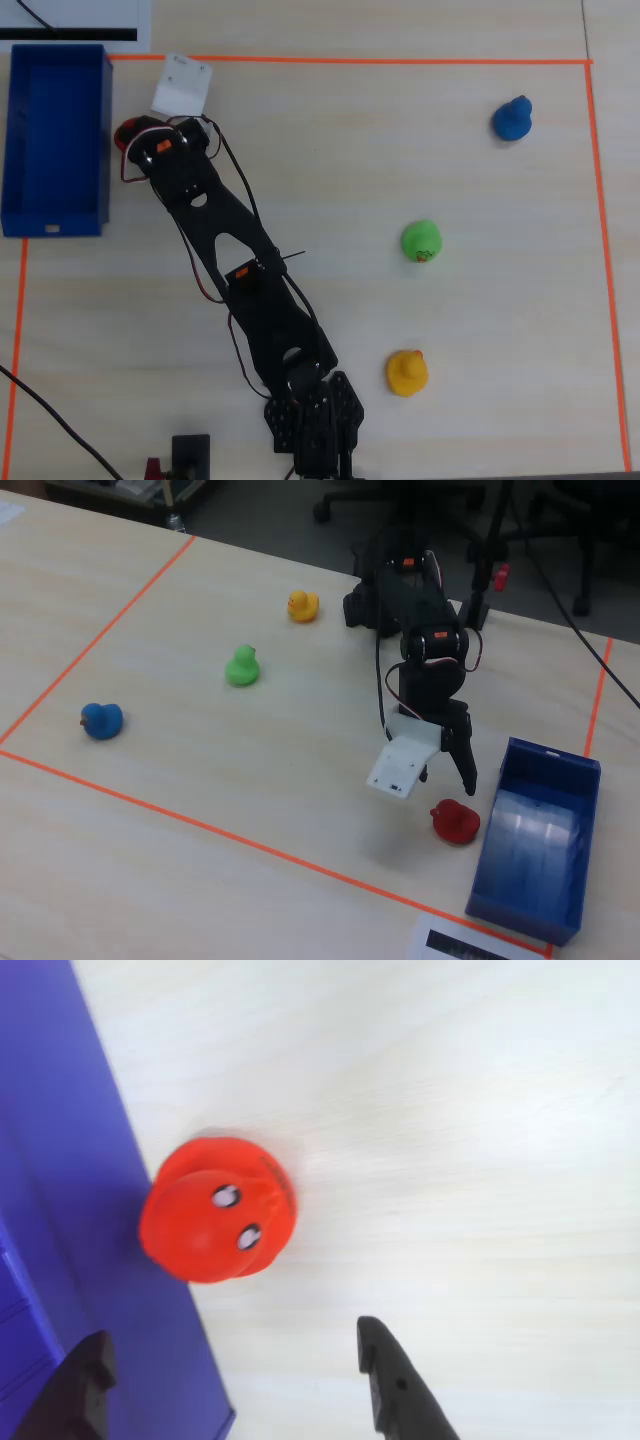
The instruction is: Grasp red duck and put it into box.
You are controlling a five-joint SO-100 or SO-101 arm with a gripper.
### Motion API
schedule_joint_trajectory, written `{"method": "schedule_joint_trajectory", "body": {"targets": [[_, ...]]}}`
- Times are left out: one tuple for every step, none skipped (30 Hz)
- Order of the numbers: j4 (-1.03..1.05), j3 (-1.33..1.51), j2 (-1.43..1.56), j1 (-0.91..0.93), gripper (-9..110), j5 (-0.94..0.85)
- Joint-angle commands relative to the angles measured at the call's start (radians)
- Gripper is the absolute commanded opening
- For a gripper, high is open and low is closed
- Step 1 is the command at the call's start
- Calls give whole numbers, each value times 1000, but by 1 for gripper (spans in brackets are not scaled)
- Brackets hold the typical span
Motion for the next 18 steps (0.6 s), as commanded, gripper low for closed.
{"method": "schedule_joint_trajectory", "body": {"targets": [[-28,-92,3,-6,34,-3],[-28,-114,-8,-8,34,3],[-25,-138,-20,-9,34,11],[-18,-166,-34,-11,34,12],[-17,-183,-46,-14,34,14],[-14,-196,-58,-15,35,14],[-12,-204,-69,-18,35,9],[-12,-207,-78,-21,35,6],[-12,-209,-87,-23,35,3],[-12,-213,-98,-25,35,3],[-14,-218,-107,-25,35,3],[-17,-222,-115,-26,35,2],[-18,-229,-123,-26,35,2],[-21,-236,-129,-26,35,2],[-25,-244,-135,-25,35,0],[-25,-255,-141,-25,35,-2],[-28,-262,-146,-23,35,-2],[-28,-268,-150,-21,35,-3]]}}
